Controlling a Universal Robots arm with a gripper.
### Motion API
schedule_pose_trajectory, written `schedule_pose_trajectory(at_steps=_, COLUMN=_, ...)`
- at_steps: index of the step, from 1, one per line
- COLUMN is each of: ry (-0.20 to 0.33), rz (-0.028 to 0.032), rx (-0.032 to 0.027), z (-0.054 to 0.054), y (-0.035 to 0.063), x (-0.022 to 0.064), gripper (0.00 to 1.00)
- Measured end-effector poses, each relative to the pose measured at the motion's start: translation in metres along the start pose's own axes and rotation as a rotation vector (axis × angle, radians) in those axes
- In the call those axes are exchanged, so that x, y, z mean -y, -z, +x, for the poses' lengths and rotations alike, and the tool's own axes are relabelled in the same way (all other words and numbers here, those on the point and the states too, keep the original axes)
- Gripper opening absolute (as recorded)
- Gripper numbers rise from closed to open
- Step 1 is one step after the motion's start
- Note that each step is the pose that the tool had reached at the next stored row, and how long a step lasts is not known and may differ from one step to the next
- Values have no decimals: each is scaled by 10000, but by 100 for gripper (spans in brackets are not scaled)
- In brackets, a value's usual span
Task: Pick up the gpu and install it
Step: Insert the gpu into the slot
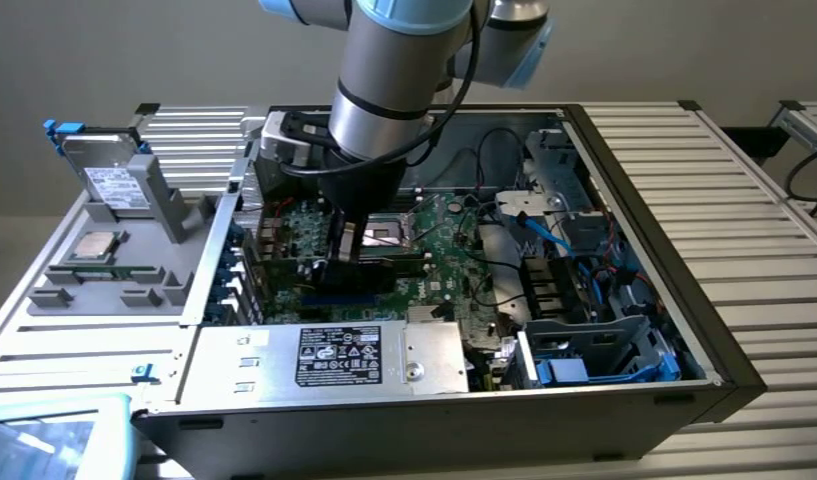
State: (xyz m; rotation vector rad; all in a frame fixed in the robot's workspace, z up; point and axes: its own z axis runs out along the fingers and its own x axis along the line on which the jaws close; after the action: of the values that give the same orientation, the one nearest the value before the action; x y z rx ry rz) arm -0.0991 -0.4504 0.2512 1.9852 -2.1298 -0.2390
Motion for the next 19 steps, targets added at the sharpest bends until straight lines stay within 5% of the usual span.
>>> schedule_pose_trajectory(at_steps=19, ry=-3, rz=-5, rx=-5, z=1, y=-22, x=3, gripper=27)
